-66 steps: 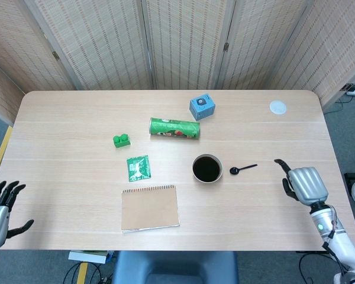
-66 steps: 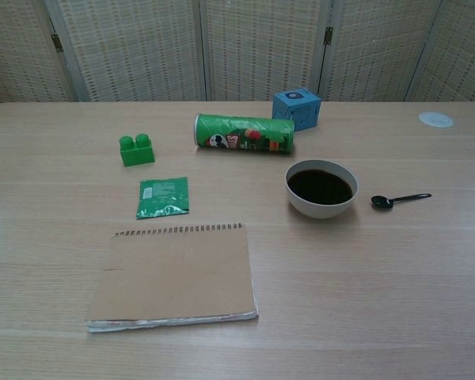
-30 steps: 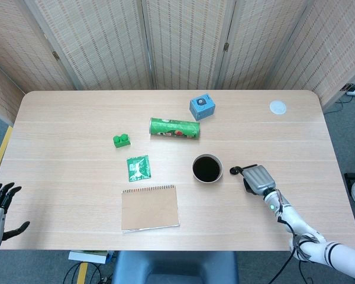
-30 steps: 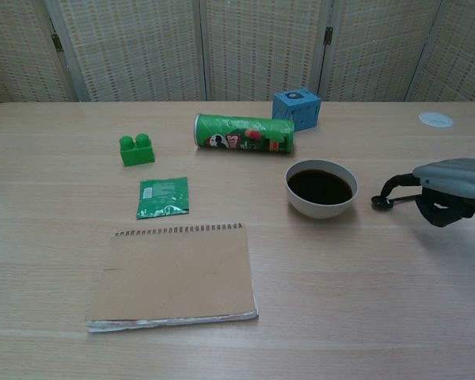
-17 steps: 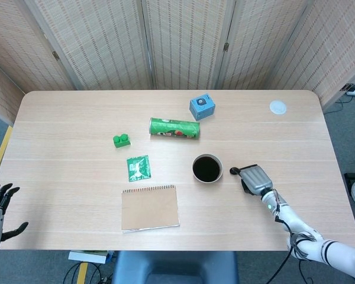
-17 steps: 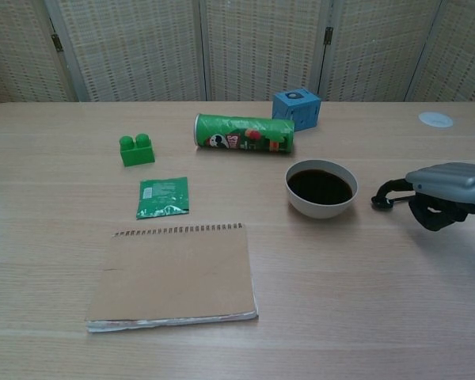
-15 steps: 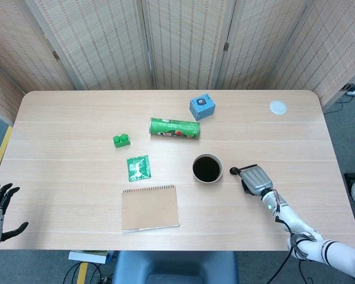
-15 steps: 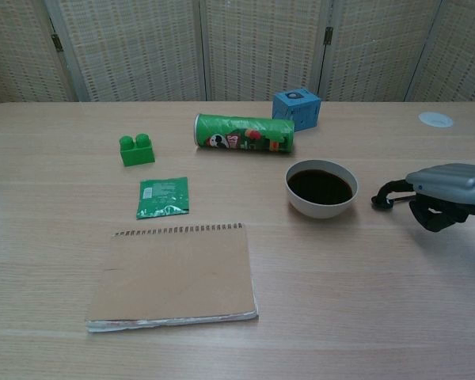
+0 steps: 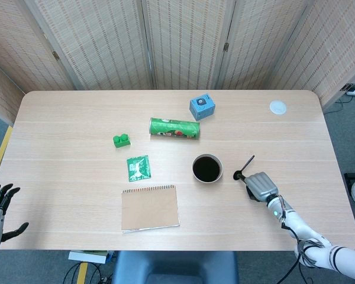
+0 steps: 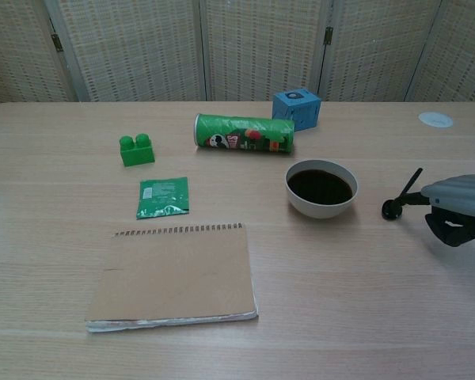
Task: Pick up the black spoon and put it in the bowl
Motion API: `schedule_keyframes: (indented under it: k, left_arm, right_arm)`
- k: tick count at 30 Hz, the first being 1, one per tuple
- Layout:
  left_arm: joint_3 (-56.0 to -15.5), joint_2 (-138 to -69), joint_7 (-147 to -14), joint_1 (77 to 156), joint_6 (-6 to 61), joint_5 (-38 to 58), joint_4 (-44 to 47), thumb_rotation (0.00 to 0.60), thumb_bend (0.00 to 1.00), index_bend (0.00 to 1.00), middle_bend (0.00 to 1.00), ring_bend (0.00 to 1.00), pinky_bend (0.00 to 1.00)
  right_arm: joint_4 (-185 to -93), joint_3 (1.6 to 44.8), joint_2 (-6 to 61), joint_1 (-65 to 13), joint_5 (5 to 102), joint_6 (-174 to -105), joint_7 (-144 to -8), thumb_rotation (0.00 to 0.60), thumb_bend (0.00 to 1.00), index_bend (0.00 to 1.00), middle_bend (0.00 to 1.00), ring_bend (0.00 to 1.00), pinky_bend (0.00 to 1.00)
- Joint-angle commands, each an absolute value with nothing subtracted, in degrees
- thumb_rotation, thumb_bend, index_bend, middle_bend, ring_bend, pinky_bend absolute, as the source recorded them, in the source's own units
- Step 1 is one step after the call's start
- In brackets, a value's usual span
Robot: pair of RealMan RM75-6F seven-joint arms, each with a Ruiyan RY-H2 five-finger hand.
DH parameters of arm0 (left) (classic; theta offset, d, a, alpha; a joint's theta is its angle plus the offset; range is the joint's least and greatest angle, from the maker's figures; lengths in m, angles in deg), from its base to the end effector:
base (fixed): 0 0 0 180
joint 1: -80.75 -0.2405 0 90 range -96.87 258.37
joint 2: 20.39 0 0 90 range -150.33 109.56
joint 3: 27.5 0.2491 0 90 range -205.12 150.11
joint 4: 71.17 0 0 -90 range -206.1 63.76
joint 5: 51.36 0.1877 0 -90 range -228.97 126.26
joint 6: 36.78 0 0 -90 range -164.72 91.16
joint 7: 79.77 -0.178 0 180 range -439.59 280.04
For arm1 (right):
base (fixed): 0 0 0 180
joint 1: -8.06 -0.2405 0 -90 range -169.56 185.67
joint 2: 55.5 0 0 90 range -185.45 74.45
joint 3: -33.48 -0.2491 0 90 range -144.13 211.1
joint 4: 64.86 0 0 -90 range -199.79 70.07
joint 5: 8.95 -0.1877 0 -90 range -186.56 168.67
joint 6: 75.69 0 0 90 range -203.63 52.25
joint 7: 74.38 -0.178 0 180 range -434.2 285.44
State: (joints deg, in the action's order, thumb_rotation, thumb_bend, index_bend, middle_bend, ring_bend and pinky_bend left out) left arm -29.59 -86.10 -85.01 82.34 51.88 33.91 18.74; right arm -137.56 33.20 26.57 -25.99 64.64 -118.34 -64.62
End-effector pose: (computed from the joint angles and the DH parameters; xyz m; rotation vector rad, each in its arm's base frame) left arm -0.3117 0.1929 0.1803 -1.3475 -0.8262 -0.8048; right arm -0.2768 -0.3284 0.0017 1.9966 -0.9916 0.4633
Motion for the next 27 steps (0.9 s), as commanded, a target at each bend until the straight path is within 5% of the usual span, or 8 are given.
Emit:
schedule_keyframes:
  k: [1, 9, 27]
  left_arm:
    - [-29.6, -86.1, -85.0, 82.3, 52.0, 34.0, 18.7, 0.6, 0.17, 0.2, 0.15, 0.1, 0.15]
    - [-29.4, -86.4, -85.3, 82.2, 52.0, 34.3, 19.0, 0.6, 0.17, 0.2, 0.15, 0.1, 0.15]
    - [-29.4, -86.0, -84.6, 81.4, 53.0, 34.3, 18.7, 0.6, 0.17, 0.2, 0.15, 0.1, 0.15]
  right_arm:
    - [-138.8, 34.4, 24.8, -24.9, 65.7, -119.5, -64.8, 0.6, 0.98, 0.22, 0.91, 1.0, 0.96]
    - [-141.0, 36.3, 20.5, -22.8, 69.2, -123.0, -66.4, 0.6, 0.97, 0.22, 0.91, 1.0, 0.96]
    - [-140.0, 35.8, 23.0, -23.2, 69.9, -122.6, -66.8, 0.6, 0.98, 0.22, 0.91, 1.0, 0.96]
